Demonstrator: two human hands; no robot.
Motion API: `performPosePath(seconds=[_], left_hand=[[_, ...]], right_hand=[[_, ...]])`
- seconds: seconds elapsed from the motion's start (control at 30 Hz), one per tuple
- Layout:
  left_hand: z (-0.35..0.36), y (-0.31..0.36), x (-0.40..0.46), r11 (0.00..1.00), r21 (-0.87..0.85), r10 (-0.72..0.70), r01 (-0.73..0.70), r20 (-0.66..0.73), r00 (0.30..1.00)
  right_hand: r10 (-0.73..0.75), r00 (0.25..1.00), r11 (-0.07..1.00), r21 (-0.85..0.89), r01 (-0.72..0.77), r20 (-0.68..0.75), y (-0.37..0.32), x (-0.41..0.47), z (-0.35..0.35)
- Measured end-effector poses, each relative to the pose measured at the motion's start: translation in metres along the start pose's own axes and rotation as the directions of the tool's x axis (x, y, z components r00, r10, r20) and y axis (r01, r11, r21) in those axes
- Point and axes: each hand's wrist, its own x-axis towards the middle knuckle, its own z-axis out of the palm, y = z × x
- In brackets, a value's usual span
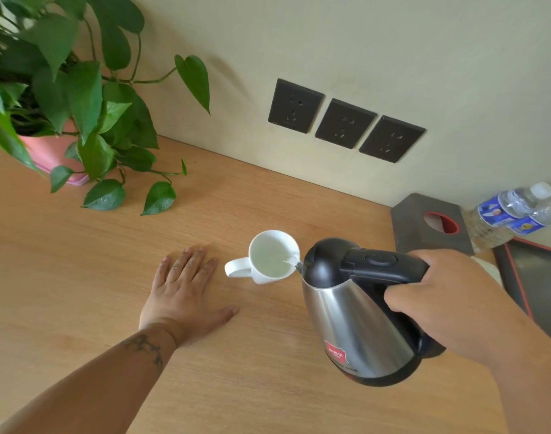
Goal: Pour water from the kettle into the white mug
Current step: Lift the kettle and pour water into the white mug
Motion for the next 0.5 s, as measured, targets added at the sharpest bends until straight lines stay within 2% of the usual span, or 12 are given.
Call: performPosePath(seconds=[0.5], left_hand=[[-0.0023,0.0001,0.0003,1.000,0.008,-0.004,0.004,0.029,1.000]], right_hand=[[0.025,1.000,1.000,0.011,-0.025,0.008,-0.0046,-0.0013,-0.0019]])
